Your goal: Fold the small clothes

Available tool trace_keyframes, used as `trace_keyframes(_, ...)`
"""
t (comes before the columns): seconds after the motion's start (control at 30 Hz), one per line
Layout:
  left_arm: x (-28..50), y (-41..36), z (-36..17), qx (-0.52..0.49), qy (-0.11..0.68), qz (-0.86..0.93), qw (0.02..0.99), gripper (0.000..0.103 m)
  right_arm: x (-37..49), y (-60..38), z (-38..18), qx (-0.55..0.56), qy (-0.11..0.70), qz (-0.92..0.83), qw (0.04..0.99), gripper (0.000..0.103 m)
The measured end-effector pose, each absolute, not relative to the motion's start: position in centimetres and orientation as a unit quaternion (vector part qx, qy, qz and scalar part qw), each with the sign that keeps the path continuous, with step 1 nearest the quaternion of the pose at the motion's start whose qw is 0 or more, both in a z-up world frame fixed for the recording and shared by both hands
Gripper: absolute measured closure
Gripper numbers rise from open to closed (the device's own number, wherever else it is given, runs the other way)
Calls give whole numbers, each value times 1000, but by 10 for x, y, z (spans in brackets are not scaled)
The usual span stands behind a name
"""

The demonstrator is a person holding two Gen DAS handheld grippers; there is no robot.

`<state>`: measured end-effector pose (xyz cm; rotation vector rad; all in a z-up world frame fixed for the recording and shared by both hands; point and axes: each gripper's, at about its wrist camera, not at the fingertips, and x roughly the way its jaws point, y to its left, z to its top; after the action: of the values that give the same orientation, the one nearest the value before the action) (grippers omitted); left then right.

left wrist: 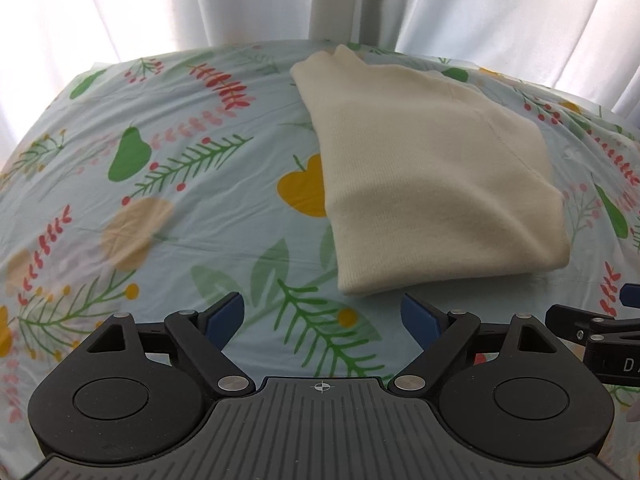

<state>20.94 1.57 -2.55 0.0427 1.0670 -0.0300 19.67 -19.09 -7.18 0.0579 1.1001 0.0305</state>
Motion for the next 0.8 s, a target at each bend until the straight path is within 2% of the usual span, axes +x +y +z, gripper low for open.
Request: trace_keyframes(0.8,207,11,-27,33,514,-23,857,13,203,-183,-64,3,525,-2,851,4)
